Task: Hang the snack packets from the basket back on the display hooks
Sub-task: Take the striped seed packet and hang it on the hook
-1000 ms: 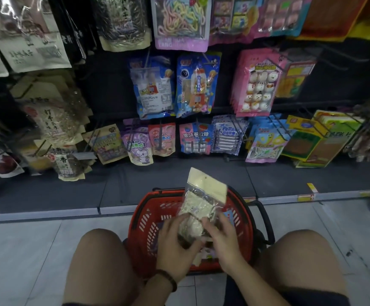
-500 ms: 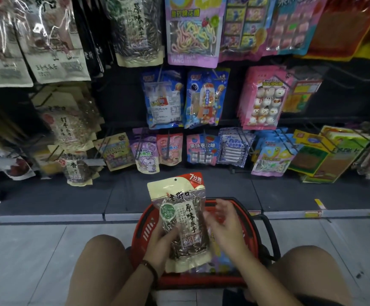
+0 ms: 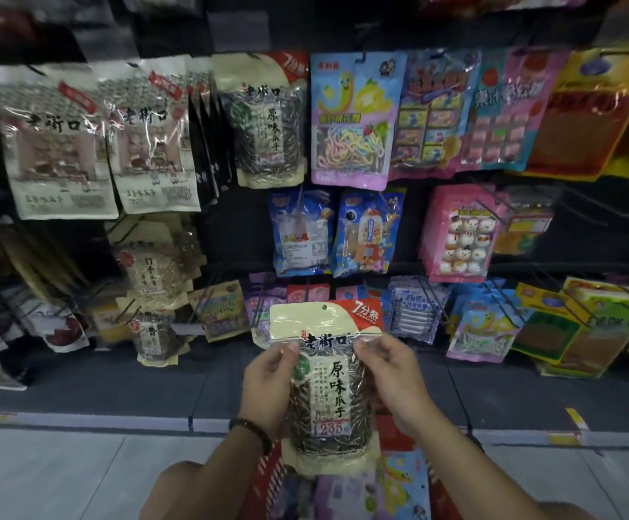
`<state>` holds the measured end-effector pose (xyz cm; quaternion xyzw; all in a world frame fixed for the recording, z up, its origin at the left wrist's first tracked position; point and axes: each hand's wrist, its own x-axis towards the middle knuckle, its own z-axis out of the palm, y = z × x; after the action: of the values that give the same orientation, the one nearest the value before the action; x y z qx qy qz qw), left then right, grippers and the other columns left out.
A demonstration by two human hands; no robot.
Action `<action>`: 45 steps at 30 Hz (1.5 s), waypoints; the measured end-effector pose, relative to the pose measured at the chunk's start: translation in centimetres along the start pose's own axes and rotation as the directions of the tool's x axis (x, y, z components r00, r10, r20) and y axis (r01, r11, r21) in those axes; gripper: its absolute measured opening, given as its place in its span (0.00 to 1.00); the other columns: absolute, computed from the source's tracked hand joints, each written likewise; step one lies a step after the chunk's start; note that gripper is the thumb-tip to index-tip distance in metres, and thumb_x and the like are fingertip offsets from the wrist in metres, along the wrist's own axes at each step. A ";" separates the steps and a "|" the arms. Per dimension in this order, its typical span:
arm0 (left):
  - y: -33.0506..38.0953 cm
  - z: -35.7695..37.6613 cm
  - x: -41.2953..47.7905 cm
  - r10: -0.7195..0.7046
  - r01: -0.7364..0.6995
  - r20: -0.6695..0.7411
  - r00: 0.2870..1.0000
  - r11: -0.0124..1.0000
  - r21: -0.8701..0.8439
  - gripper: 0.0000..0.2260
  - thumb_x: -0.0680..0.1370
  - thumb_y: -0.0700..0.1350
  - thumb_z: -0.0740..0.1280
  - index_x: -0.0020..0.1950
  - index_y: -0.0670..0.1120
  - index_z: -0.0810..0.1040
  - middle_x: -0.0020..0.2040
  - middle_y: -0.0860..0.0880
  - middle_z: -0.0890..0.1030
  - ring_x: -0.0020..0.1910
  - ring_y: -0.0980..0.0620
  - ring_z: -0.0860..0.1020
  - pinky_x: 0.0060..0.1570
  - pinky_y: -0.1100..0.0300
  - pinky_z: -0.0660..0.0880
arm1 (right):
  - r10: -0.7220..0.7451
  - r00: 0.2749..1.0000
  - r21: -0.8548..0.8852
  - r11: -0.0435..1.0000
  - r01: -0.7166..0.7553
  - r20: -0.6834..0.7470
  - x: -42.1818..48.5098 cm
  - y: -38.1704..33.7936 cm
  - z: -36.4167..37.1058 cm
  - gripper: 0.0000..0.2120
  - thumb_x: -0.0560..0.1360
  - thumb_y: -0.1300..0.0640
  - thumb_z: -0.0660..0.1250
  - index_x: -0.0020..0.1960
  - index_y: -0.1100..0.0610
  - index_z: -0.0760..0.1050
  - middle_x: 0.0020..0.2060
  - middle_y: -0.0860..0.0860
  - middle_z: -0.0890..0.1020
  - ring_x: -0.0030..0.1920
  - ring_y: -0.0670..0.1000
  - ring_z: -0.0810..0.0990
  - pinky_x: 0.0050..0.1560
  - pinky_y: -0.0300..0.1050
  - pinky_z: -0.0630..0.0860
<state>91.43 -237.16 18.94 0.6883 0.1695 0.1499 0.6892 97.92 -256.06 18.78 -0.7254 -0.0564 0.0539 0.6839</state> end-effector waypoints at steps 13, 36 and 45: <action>16.9 -4.7 12.0 0.166 -0.169 -0.056 0.985 0.983 -0.065 0.07 0.80 0.53 0.69 0.46 0.55 0.86 0.49 0.52 0.88 0.54 0.47 0.84 0.57 0.46 0.79 | -0.268 0.963 -0.019 0.963 0.268 0.019 11.4 -17.8 6.9 0.06 0.83 0.50 0.70 0.50 0.45 0.85 0.45 0.50 0.90 0.46 0.55 0.88 0.47 0.51 0.82; 27.2 -4.5 26.3 0.351 -0.370 -0.118 0.929 0.896 -0.248 0.09 0.83 0.53 0.66 0.47 0.52 0.82 0.34 0.56 0.85 0.31 0.59 0.83 0.27 0.63 0.77 | -0.464 0.886 -0.002 0.886 0.464 -0.007 26.2 -30.2 11.2 0.07 0.85 0.50 0.67 0.51 0.48 0.83 0.43 0.41 0.89 0.42 0.40 0.86 0.45 0.44 0.79; 29.6 -4.0 26.2 0.316 -0.334 -0.125 0.941 0.927 -0.170 0.11 0.84 0.55 0.64 0.54 0.49 0.80 0.51 0.43 0.84 0.48 0.44 0.82 0.49 0.47 0.80 | -0.397 0.916 -0.034 0.918 0.396 -0.052 25.8 -32.3 11.9 0.14 0.83 0.48 0.68 0.50 0.59 0.82 0.49 0.63 0.87 0.48 0.62 0.87 0.54 0.61 0.82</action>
<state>113.94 -221.82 47.82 0.6305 0.0709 0.3101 0.7080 121.28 -238.47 50.25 -0.7079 -0.1829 -0.1074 0.6737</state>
